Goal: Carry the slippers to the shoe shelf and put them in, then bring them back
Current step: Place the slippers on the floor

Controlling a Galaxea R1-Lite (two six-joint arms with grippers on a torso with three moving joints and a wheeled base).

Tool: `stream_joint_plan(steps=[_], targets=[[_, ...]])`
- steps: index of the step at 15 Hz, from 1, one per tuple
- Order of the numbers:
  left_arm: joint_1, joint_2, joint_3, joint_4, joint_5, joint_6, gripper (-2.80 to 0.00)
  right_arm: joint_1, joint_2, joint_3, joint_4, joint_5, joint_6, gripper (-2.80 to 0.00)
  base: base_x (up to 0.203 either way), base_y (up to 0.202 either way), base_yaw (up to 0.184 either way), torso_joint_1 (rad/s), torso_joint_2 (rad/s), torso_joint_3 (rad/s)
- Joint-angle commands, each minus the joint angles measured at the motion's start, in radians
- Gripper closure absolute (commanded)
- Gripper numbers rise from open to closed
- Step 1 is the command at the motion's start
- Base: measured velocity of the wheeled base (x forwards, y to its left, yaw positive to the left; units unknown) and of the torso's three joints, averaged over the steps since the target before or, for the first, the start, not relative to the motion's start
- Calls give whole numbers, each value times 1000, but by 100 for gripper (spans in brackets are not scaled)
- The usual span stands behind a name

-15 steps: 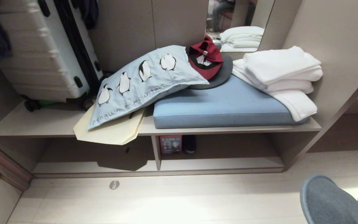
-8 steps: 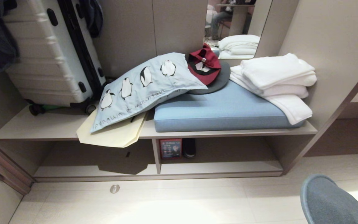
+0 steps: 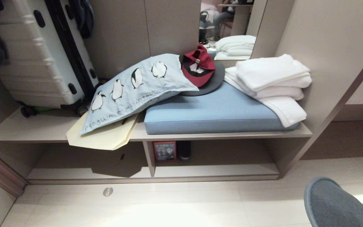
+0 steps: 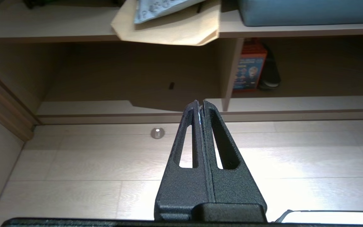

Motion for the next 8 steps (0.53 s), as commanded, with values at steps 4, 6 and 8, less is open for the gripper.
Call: stream_joint_plan(steps=[4,6,8], targets=[[0,0,0,0,1,0,0,0,1,0,-1,0,0,0,0,-199,4,2,3,2],[0,2,0,0,1,0,0,0,1,0,-1,0,0,0,0,-199,1,3,2,5],[0,2,0,0,1,3,0,0,1,0,-1,0,0,0,0,-200,2,3,1,4]])
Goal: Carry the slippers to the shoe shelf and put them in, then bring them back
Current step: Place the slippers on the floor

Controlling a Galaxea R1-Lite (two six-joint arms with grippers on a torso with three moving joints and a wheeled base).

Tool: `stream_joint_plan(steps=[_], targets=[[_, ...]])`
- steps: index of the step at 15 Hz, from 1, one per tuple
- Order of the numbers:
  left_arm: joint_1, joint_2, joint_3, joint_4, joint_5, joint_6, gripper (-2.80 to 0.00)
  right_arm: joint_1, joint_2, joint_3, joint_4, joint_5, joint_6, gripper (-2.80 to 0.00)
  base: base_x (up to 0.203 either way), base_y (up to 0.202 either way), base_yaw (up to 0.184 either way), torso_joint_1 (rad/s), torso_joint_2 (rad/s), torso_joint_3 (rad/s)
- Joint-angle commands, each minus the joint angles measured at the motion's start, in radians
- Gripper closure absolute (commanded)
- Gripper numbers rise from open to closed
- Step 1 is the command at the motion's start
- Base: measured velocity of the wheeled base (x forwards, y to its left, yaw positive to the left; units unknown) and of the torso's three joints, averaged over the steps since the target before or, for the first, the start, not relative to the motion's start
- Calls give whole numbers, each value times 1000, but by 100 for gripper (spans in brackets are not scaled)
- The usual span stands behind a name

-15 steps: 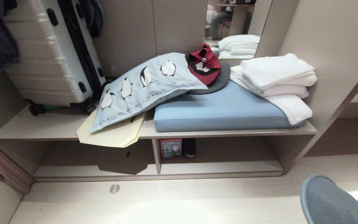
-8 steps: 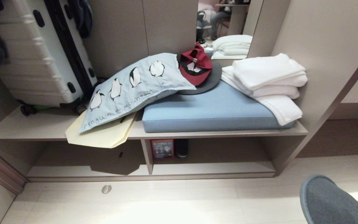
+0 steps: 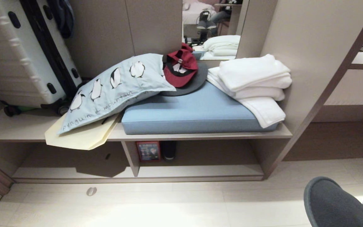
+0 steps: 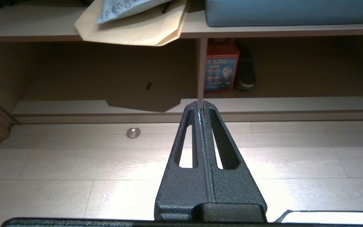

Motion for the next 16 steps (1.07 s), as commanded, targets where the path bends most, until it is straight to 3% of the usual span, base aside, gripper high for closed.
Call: stream_joint_plan(steps=[1,16], targets=[[0,2,0,-1,0,1,0,0,1,0,0,0,0,0,0,-198,2,5,2,2],[0,2,0,-1,0,3,0,0,1,0,0,0,0,0,0,-198,1,2,3,3]])
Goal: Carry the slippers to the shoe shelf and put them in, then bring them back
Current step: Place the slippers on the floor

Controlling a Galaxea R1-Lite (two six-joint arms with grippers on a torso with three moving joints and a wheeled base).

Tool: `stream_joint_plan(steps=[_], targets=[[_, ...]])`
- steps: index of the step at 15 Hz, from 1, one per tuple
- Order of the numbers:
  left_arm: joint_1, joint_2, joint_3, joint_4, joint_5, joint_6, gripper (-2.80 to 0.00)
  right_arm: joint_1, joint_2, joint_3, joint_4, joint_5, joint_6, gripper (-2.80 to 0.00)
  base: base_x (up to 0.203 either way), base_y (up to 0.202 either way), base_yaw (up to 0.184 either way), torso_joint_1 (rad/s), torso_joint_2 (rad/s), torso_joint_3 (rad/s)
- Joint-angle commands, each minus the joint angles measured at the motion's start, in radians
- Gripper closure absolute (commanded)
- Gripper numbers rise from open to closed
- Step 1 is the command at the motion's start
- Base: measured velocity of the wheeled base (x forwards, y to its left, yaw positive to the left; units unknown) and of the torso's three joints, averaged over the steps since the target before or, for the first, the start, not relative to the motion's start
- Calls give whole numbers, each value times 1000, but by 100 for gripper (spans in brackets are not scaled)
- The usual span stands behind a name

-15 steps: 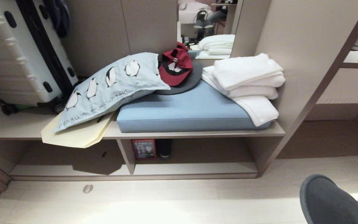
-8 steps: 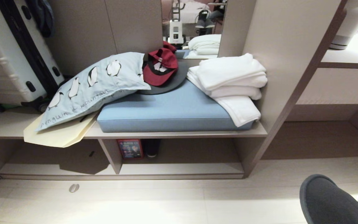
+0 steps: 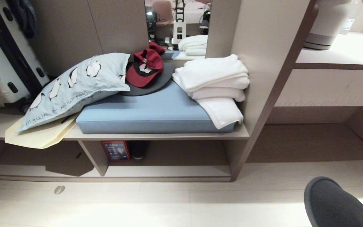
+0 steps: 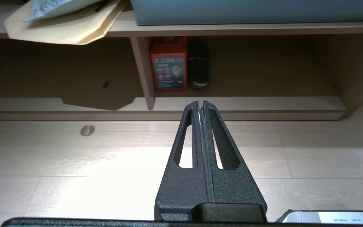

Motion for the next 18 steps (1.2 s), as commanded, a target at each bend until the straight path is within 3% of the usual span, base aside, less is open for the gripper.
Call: stream_joint_plan(steps=[1,18], targets=[[0,0,0,-1,0,0,0,0,1,0,0,1,-1,0,0,-199,3,1,2,7],[0,0,0,-1,0,-5,0,0,1,0,0,1,-1,0,0,-197,1,4,3,2]])
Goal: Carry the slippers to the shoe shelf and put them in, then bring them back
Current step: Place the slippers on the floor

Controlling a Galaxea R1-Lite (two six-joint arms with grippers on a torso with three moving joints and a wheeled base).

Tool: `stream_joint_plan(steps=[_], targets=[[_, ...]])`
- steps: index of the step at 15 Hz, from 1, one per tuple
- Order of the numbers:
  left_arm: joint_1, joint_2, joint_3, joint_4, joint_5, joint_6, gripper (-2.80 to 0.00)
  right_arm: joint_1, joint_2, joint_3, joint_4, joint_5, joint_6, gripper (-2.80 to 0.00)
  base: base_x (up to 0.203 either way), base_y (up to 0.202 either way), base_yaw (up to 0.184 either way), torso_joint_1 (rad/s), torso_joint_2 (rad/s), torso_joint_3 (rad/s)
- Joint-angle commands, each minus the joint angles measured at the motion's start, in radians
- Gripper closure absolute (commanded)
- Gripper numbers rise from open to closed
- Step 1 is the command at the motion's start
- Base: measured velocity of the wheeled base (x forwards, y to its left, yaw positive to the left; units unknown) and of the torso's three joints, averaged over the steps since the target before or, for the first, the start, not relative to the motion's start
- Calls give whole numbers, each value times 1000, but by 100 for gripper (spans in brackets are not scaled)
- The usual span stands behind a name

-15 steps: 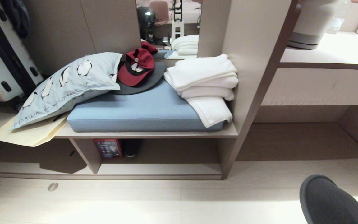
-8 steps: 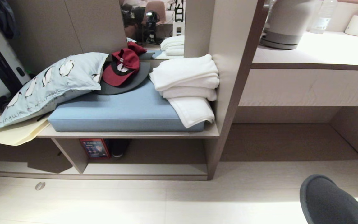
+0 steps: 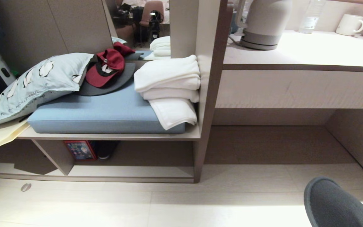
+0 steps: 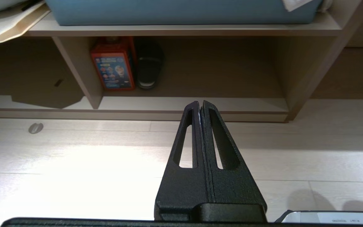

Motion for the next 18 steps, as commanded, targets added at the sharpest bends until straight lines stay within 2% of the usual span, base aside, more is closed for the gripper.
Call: stream_joint_plan(steps=[1,18], targets=[[0,1,0,0,1,0,0,0,1,0,0,0,0,0,0,-193,0,2,7,2],[0,1,0,0,1,0,0,0,1,0,0,0,0,0,0,-197,1,2,2,2]])
